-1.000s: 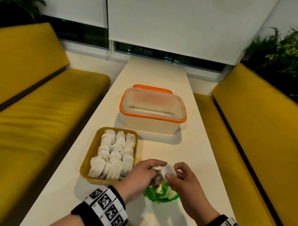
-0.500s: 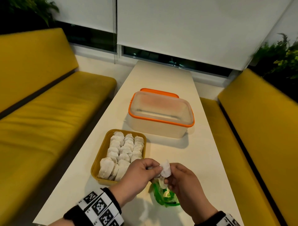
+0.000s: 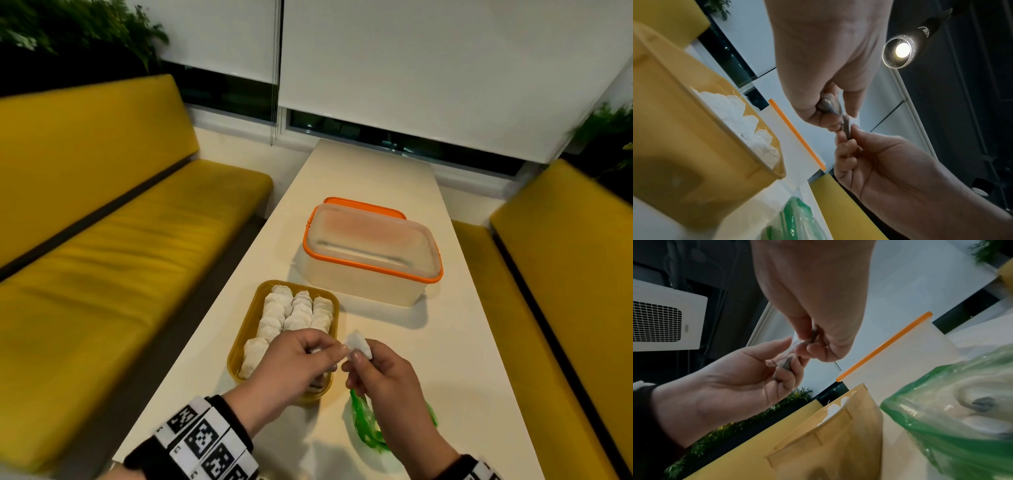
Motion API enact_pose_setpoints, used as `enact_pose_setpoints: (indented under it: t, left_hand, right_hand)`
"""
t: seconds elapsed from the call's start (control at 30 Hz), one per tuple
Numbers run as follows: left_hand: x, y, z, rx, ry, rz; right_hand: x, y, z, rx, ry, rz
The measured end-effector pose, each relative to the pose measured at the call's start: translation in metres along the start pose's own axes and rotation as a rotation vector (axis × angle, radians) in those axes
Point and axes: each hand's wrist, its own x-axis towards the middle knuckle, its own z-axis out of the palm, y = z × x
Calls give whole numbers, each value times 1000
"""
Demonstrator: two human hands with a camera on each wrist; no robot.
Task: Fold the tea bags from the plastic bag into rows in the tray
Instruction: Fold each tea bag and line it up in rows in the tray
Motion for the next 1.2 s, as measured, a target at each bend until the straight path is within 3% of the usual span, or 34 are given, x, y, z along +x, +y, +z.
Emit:
enact_pose_setpoints:
  t: [0.3, 0.4, 0.53, 0.63, 0.7, 0.83, 0.97, 1.03, 1.17, 1.2]
  left_hand:
    - [0, -1, -8, 187, 142, 98]
    - [1, -1, -9, 136, 121, 93]
    - [2, -2, -11, 75, 64, 60]
    - [2, -4, -11, 56, 72, 66]
    - [3, -6, -12, 88, 94, 73]
    - [5, -10, -17, 153, 90, 21]
    - [7, -10, -18, 111, 93, -30]
    - [6, -11, -17, 81, 100, -28]
    - [7, -13, -21, 69, 67, -24]
    - [7, -13, -23, 68, 66, -22]
  right_hand:
    - [1, -1, 9, 71, -121, 22]
    - [3, -2, 11, 153, -124, 72]
    - [6, -8, 10, 463, -142, 248]
    - [6, -7, 11, 492, -155, 262]
    - [7, -5, 11, 346, -154, 205]
    - [3, -5, 10, -208, -201, -8]
    - [-1, -8, 12, -419, -244, -139]
    - [-1, -1, 16, -499, -189, -169]
    - [10, 13, 17, -652, 26, -534]
    - [13, 11, 18, -637, 68, -562]
